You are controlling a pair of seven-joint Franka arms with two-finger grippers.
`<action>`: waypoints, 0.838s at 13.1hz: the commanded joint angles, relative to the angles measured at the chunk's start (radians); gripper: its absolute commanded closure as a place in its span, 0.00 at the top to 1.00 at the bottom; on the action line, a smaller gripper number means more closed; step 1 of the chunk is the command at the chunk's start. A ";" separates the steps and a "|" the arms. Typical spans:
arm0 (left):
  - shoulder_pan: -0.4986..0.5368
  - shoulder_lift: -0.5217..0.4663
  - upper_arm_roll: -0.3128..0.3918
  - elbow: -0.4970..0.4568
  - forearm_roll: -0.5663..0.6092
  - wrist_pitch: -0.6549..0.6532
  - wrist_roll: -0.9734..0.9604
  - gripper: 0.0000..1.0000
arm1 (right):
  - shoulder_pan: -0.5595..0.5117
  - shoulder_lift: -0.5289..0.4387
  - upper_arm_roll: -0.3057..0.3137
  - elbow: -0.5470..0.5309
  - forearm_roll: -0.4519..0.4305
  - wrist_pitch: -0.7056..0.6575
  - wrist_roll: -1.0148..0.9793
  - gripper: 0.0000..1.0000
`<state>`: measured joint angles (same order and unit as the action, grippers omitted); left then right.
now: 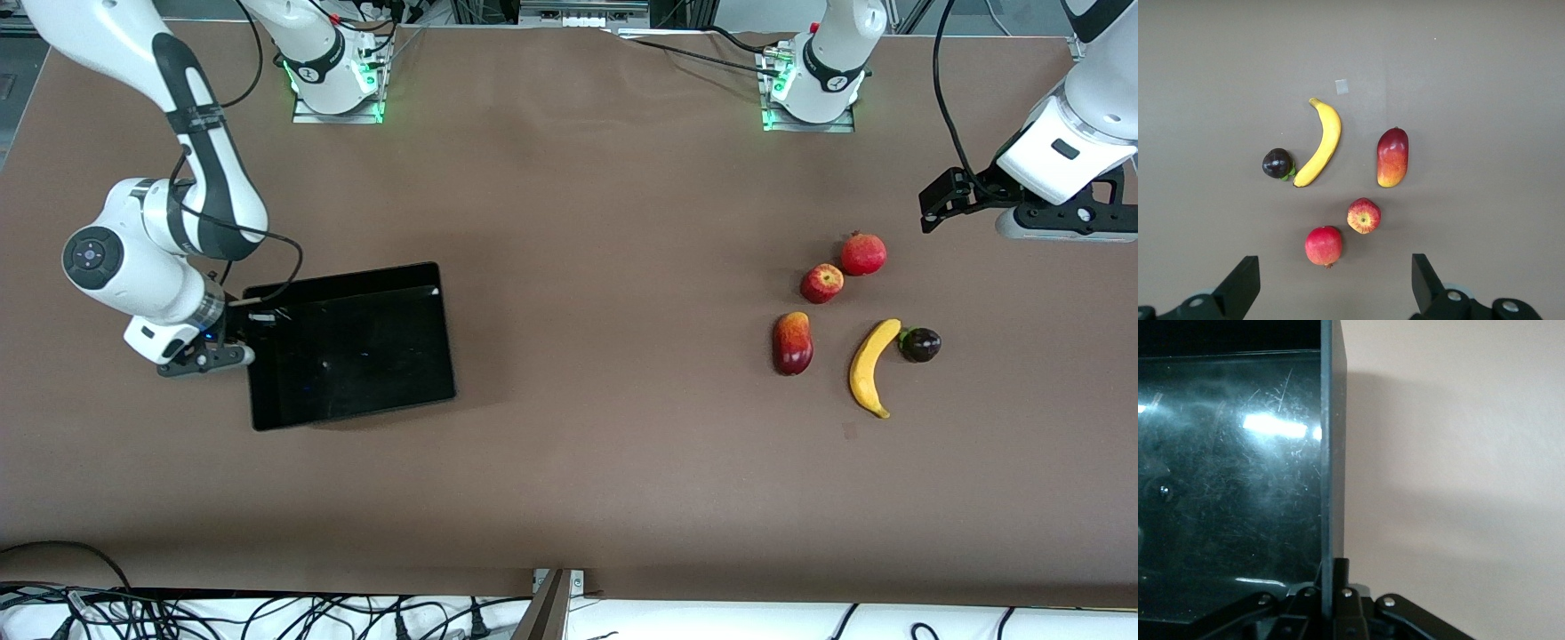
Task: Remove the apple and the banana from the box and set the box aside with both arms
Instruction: 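Drag the black tray across the table toward the right arm's base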
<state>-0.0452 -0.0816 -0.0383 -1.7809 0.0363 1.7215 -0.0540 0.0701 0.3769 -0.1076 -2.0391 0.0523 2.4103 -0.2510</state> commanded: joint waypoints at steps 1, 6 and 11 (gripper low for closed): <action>-0.013 0.013 0.012 0.029 -0.019 -0.025 -0.004 1.00 | -0.044 -0.020 0.016 -0.094 0.041 0.102 -0.019 0.00; -0.013 0.014 0.012 0.029 -0.019 -0.026 -0.001 1.00 | -0.046 0.005 0.013 -0.095 0.078 0.113 -0.024 0.28; -0.013 0.016 0.011 0.037 -0.019 -0.039 -0.001 1.00 | -0.039 -0.039 0.014 0.078 0.063 -0.049 -0.086 1.00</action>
<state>-0.0456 -0.0811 -0.0383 -1.7794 0.0363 1.7101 -0.0540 0.0381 0.3687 -0.1007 -2.0483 0.1116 2.4742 -0.3010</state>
